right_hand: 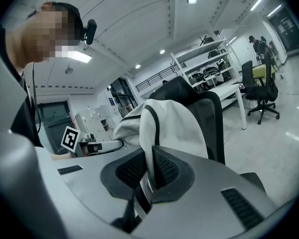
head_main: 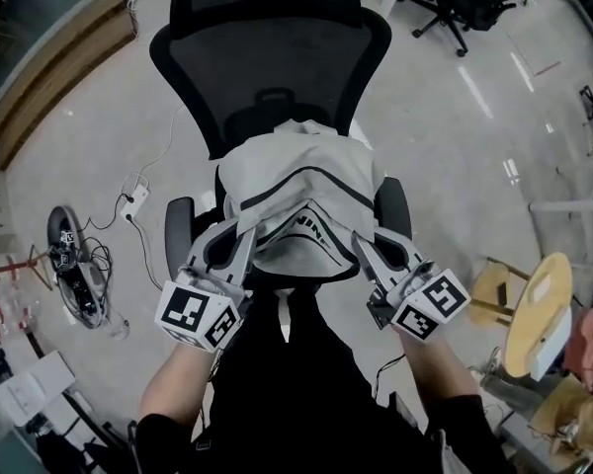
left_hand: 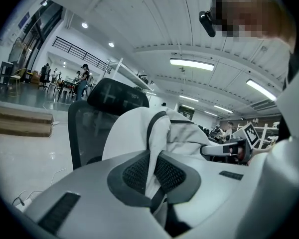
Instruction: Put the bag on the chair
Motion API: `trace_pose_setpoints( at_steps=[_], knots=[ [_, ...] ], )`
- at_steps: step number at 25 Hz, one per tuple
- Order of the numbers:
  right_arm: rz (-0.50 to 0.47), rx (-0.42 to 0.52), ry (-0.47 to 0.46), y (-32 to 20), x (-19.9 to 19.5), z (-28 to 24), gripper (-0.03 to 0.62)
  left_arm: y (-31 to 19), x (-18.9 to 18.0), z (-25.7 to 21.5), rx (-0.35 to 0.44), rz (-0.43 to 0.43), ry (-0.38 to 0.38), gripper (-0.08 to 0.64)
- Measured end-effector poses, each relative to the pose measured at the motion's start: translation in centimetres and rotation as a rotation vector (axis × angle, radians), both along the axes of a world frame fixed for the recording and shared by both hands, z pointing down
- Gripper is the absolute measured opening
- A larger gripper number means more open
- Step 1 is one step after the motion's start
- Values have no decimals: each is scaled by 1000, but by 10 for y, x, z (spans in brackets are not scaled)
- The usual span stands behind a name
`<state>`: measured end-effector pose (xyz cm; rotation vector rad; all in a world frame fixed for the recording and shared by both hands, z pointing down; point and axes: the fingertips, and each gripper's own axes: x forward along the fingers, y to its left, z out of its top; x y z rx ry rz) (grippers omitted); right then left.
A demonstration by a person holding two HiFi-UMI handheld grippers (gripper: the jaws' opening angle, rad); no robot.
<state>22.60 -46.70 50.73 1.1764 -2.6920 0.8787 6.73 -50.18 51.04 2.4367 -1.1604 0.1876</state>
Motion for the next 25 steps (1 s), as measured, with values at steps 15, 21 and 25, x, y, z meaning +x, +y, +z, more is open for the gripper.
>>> trace_pose_setpoints(
  at_steps=[15, 21, 25],
  knots=[
    [-4, -89, 25, -52, -23, 99, 35, -46, -26, 103, -107, -51, -35, 26],
    [15, -152, 65, -80, -34, 135, 35, -75, -36, 142, -131, -78, -72, 27],
    [50, -164, 24, -112, -37, 139, 37, -106, -41, 147, -108, -98, -86, 28]
  ],
)
